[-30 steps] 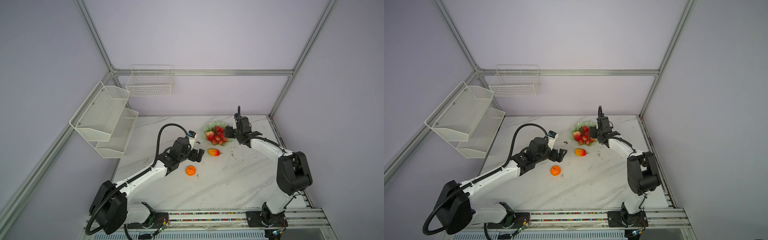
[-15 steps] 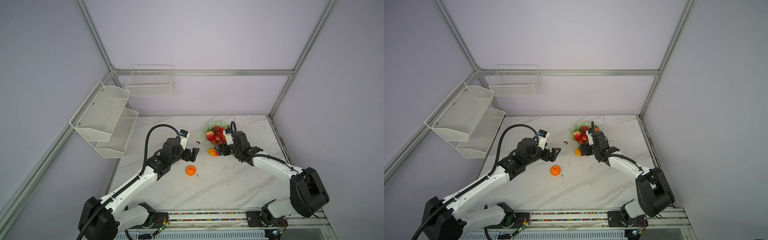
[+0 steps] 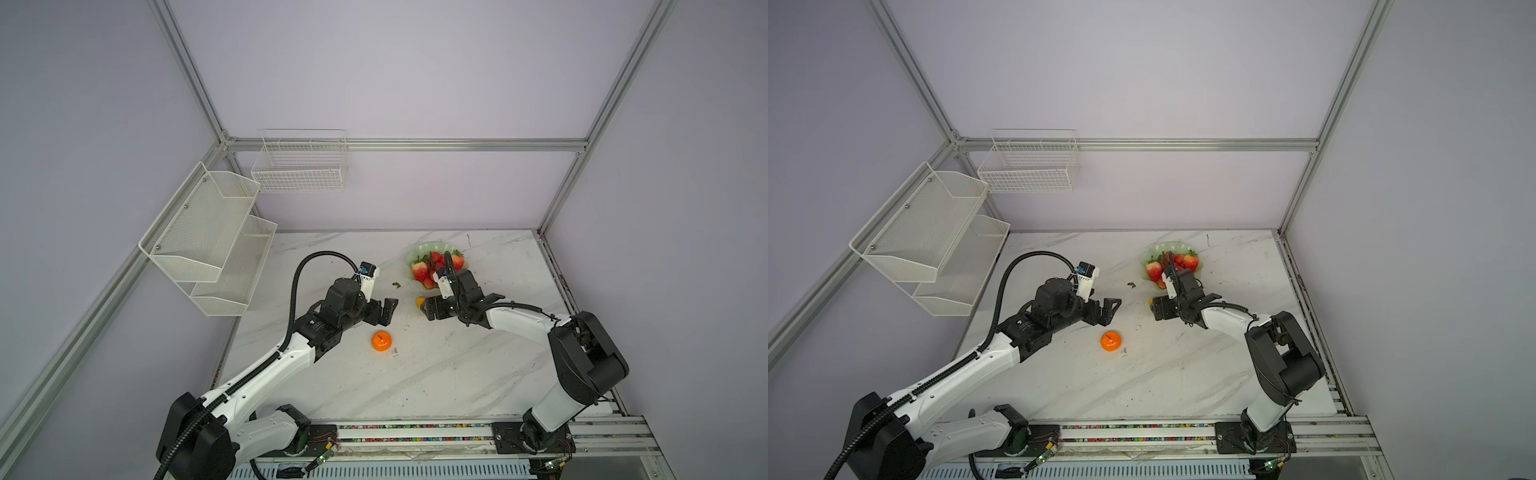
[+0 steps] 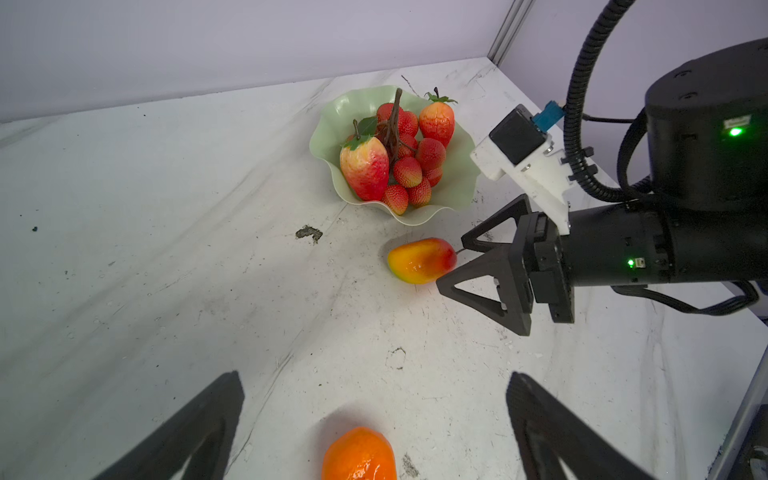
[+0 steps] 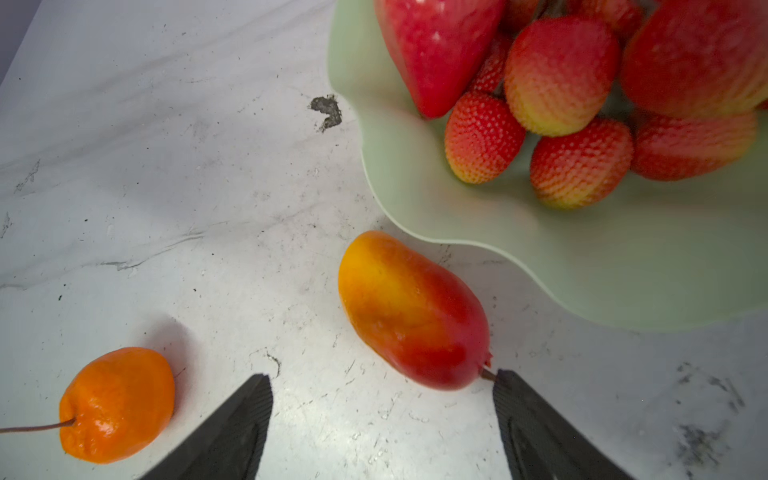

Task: Place and organize the fake fruits in the fruit bowl
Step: 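Lower the right gripper onto the mango beside the bowl and grasp it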

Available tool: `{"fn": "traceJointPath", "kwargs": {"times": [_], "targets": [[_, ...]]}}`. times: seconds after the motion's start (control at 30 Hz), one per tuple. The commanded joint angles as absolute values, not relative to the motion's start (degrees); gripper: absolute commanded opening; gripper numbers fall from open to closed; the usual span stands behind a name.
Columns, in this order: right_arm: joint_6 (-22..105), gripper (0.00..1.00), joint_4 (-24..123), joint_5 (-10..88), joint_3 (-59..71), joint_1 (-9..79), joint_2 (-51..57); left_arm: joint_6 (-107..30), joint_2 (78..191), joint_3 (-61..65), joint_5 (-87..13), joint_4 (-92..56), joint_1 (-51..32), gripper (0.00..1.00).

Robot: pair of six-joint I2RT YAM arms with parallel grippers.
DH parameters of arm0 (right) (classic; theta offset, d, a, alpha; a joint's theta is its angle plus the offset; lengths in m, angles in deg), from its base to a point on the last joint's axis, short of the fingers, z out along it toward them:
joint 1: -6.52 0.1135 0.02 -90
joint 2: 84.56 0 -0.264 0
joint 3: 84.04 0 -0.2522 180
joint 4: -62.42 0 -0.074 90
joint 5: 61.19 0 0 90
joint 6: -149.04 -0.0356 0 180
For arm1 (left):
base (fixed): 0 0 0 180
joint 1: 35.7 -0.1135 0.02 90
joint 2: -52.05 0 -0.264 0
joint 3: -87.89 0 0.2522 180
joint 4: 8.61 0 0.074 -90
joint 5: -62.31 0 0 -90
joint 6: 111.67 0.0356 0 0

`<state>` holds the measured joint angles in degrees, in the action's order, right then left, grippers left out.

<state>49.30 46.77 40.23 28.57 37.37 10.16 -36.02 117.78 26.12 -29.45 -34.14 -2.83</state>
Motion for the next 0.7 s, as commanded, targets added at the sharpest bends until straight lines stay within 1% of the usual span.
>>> {"fn": "traceJointPath", "kwargs": {"times": [0.0,0.5,0.67], "targets": [[50.23,0.87,49.24,39.16,26.92,37.81,10.63,-36.35,116.81,28.24,-30.20,-32.47,-3.09,1.00],[54.04,0.87,49.62,39.08,24.20,39.12,17.06,-36.58,118.91,28.26,-31.12,-31.02,-3.10,1.00],[55.48,0.84,49.08,39.44,23.36,40.09,18.34,-36.79,119.59,28.04,-31.47,-30.78,-3.16,1.00]]}}
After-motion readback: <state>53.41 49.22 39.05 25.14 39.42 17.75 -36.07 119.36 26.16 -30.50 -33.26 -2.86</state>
